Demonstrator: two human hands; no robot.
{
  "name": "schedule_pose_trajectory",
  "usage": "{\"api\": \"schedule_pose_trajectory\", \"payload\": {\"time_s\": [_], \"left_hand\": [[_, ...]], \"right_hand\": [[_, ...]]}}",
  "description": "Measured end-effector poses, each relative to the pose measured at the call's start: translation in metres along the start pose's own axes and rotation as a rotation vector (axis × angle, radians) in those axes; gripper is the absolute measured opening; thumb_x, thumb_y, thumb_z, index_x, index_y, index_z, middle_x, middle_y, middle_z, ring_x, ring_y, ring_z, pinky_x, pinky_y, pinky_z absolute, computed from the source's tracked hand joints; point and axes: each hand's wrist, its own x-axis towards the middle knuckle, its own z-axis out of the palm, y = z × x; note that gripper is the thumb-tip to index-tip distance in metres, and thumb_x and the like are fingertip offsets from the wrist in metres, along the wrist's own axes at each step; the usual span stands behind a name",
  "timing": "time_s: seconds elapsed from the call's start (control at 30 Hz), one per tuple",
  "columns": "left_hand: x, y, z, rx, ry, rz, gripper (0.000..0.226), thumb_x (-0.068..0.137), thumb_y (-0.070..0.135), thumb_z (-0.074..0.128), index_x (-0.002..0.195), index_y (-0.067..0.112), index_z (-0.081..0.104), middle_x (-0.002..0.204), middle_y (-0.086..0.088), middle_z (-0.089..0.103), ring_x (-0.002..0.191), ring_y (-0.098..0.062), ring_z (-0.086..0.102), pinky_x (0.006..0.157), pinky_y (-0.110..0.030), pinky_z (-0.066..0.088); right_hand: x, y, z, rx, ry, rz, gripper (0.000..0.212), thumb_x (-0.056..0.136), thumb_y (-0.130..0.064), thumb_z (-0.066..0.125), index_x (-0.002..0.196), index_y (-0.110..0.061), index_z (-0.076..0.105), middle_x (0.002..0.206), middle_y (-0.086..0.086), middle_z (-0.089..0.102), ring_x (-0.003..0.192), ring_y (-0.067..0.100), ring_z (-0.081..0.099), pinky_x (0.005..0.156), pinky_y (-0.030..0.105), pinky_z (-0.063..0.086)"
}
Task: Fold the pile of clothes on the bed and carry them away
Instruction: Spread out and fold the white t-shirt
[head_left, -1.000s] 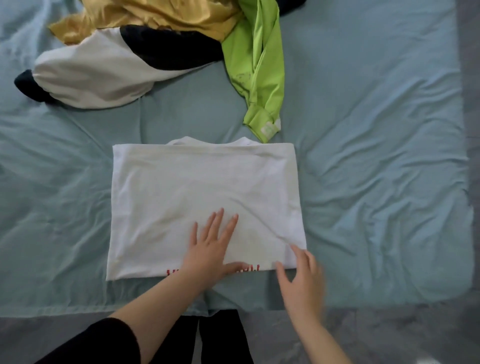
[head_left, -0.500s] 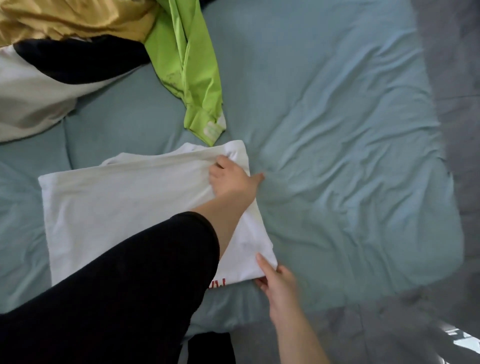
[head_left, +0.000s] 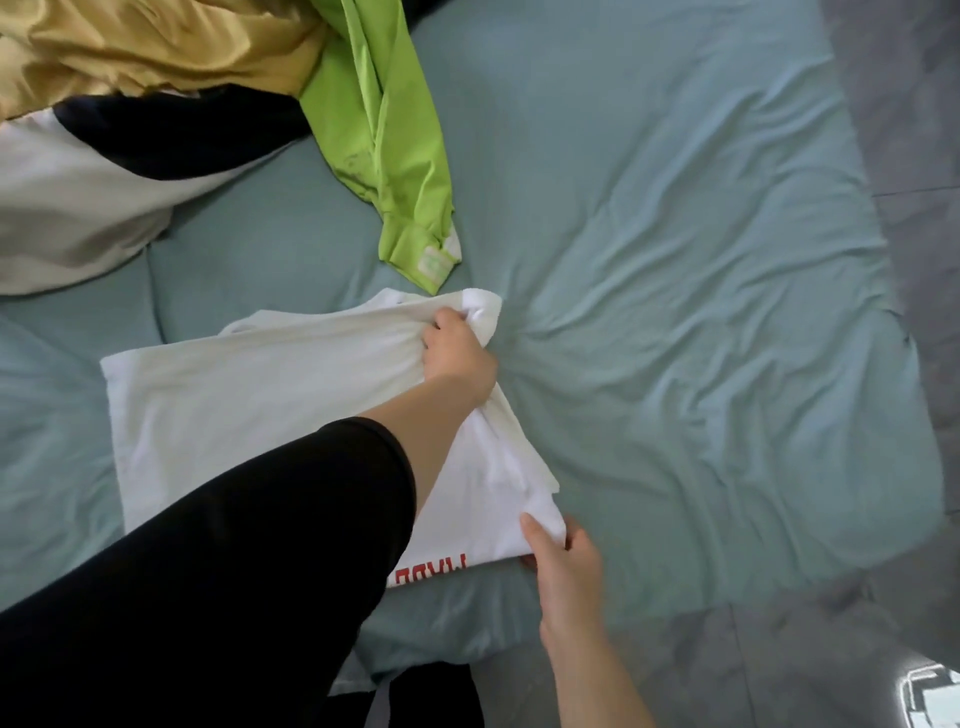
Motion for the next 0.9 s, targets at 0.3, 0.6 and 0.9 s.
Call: {"api": "schedule_pose_trajectory", "payload": {"time_s": [0.3, 0.6, 0.9], "left_hand": [[-0.021, -0.088, -0.121, -0.983, -0.265, -0.185, 0.044, 0.081, -0.018, 0.040, 0.116, 0.002, 0.058, 0.098, -0.018, 0.066, 0.081, -0.028, 0.066, 0.070, -0.036, 0.058], [-0.010, -0.158, -0.141, -1.114, -0.149, -0.316, 0.032, 0.085, 0.007, 0.070, 0.116, 0.003, 0.061, 0.111, -0.015, 0.070, 0.097, -0.029, 0.069, 0.083, -0.040, 0.056], [-0.004, -0.200, -0.200, -0.899, -0.024, -0.151, 0.013, 0.093, 0.025, 0.063, 0.103, 0.016, 0.066, 0.102, -0.004, 0.072, 0.092, -0.018, 0.069, 0.082, -0.033, 0.057]], "right_hand": [[-0.074, 0.015, 0.057, -0.741, -0.147, -0.823, 0.021, 0.069, -0.001, 0.065, 0.083, -0.016, 0.068, 0.079, -0.004, 0.061, 0.072, 0.021, 0.061, 0.064, 0.019, 0.038], [-0.056, 0.045, 0.099, -1.273, -0.500, -0.804, 0.064, 0.092, -0.032, 0.051, 0.150, -0.037, 0.023, 0.117, -0.002, 0.057, 0.105, 0.020, 0.056, 0.090, 0.031, 0.042], [-0.111, 0.062, 0.161, -1.153, -0.759, -0.833, 0.064, 0.096, -0.022, 0.044, 0.151, -0.034, 0.016, 0.113, 0.000, 0.062, 0.101, 0.020, 0.061, 0.088, 0.031, 0.046]]}}
